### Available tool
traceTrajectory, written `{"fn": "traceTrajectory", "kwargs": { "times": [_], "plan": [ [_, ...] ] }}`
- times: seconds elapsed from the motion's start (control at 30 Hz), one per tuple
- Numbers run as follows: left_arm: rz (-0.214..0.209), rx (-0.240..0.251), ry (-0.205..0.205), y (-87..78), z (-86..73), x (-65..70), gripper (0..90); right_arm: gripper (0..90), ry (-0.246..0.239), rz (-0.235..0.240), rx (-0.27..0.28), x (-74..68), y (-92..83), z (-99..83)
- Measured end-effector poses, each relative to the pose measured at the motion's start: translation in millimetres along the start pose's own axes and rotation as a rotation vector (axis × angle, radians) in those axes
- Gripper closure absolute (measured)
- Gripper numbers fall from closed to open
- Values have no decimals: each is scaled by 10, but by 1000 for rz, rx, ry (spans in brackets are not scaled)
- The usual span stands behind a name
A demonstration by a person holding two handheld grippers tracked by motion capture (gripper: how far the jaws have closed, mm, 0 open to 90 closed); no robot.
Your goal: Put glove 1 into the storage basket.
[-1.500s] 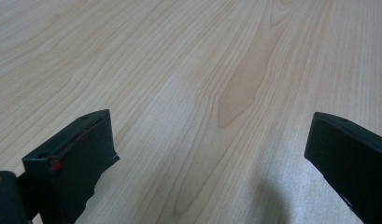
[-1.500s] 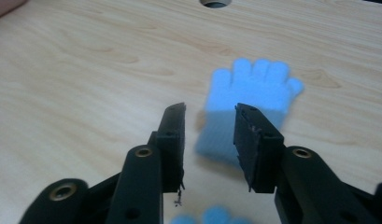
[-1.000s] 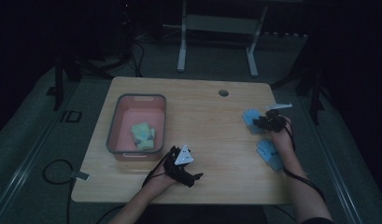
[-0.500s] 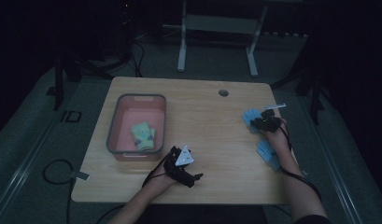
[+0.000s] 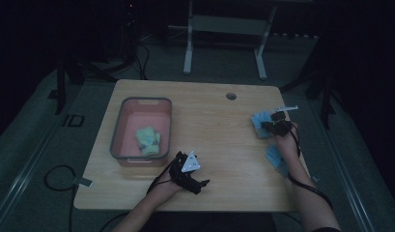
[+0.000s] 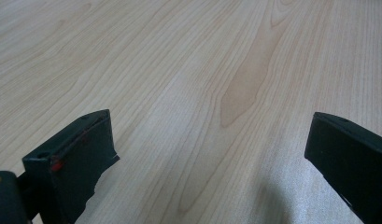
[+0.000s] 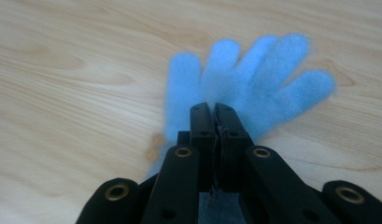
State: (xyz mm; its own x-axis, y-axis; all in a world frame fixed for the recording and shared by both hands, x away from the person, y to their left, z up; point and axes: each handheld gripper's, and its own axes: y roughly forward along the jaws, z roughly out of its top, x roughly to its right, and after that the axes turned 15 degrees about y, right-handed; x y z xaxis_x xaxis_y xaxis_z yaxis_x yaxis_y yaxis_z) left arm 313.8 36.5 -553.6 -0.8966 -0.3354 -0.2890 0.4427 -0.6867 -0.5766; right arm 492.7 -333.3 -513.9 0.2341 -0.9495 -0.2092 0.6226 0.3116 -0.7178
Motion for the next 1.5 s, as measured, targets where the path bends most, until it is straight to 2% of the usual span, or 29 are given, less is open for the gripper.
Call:
{"fn": "traceTrajectory", "kwargs": {
  "times": [0.07,0.2,0.23,0.33,0.43,0.6,0.7,0.83,1.0,1.2,1.5],
  "plan": [
    [1,0,1,1,2,4,17,876,-11,2,12,-78,-91,5],
    [0,-1,0,-2,-1,3,17,876,-12,46,58,-261,-305,10],
    [0,-1,0,-2,-1,3,17,876,-12,46,58,-261,-305,10],
    [2,-2,2,-9,2,18,17,875,-26,90,102,-473,-499,-36],
    [6,-3,7,-18,2,23,17,875,-48,92,112,-602,-583,-101],
    [15,0,-1,-33,-9,4,17,875,-65,136,131,-766,-703,-227],
    [16,-5,1,-36,-17,2,17,875,-73,144,142,-838,-753,-302],
    [18,-2,0,-37,-17,0,17,874,-72,147,149,-914,-783,-378],
    [17,-2,1,-33,-18,5,17,874,-30,152,151,-1112,-798,-532],
    [19,1,4,-35,-11,18,17,873,29,156,147,-1294,-735,-675],
    [18,2,8,-48,-17,13,17,873,19,129,118,-1502,-607,-828]
  ]
}}
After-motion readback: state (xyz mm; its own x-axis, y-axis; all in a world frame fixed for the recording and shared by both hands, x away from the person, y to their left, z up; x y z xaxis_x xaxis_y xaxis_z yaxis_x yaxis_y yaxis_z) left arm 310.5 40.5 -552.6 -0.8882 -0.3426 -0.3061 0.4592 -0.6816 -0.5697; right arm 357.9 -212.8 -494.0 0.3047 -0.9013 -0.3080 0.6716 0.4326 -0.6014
